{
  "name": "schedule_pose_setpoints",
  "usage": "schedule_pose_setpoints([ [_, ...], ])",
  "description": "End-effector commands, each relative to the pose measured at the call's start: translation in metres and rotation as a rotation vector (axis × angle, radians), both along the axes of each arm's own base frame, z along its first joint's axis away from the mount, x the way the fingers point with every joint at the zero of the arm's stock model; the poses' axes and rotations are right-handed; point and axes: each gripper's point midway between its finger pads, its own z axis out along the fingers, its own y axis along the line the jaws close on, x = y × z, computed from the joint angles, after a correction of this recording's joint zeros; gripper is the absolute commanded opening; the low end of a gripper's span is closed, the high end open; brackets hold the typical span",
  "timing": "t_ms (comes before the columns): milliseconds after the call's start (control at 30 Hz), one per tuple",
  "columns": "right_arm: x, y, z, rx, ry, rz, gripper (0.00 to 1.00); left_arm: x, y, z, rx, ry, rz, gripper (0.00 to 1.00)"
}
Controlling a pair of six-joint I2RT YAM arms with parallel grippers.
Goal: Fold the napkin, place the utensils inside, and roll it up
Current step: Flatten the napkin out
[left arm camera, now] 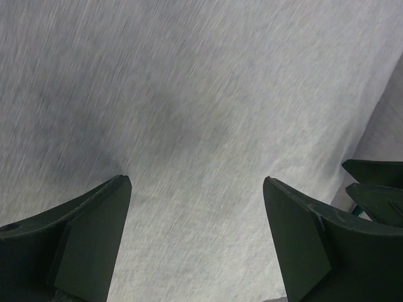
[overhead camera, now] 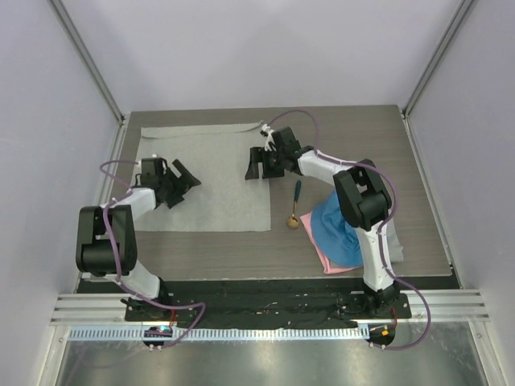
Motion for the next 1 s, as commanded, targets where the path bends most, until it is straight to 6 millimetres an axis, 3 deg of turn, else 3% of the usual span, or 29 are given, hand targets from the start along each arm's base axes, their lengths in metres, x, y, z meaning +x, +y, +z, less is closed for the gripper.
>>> schedule_pose_setpoints([
  [0, -0.028, 0.001, 0.024, -0.023, -0.034, 0.012, 0.81, -0.026, 0.001, -0.012, -0.03, 0.031, 0.057, 0.91],
  [167, -0.066, -0.01, 0.0, -0.092, 0.043, 0.017, 0.8, -0.06, 0.01, -0.019, 0.006, 0.056, 0.105, 0.91],
  [367, -0.116, -0.014, -0.003, -0.137, 0.109, 0.045, 0.79, -0.094, 0.022, -0.022, 0.062, 0.074, 0.148, 0.92],
  [500, -0.135, -0.013, 0.026, -0.131, 0.086, 0.061, 0.8, -0.102, 0.036, 0.01, 0.156, 0.008, 0.154, 0.91],
  [533, -0.135, -0.012, 0.046, -0.107, 0.055, 0.065, 0.8, -0.094, 0.036, 0.028, 0.17, -0.038, 0.14, 0.92],
  [600, -0.13, -0.01, 0.069, -0.087, 0.01, 0.064, 0.82, -0.089, 0.04, 0.05, 0.213, -0.088, 0.119, 0.91],
  [633, -0.122, -0.004, 0.089, -0.061, -0.033, 0.064, 0.83, -0.08, 0.034, 0.067, 0.194, -0.134, 0.096, 0.91],
  [700, -0.109, 0.002, 0.108, -0.05, -0.084, 0.063, 0.84, -0.071, 0.015, 0.084, 0.195, -0.18, 0.032, 0.91],
  [733, -0.095, 0.01, 0.126, -0.027, -0.131, 0.057, 0.84, -0.063, 0.008, 0.096, 0.205, -0.219, 0.018, 0.91],
  [767, -0.083, 0.013, 0.118, -0.051, -0.134, 0.038, 0.84, -0.058, 0.005, 0.101, 0.22, -0.24, 0.016, 0.91],
  [800, -0.066, 0.02, 0.135, -0.033, -0.179, 0.029, 0.84, -0.054, -0.004, 0.104, 0.204, -0.258, 0.004, 0.91],
  [900, -0.023, 0.035, 0.133, -0.025, -0.214, -0.002, 0.84, -0.043, -0.049, 0.111, 0.128, -0.324, -0.074, 0.91],
  [967, 0.003, 0.043, 0.132, -0.002, -0.248, -0.024, 0.84, -0.042, -0.09, 0.109, 0.086, -0.372, -0.162, 0.91],
])
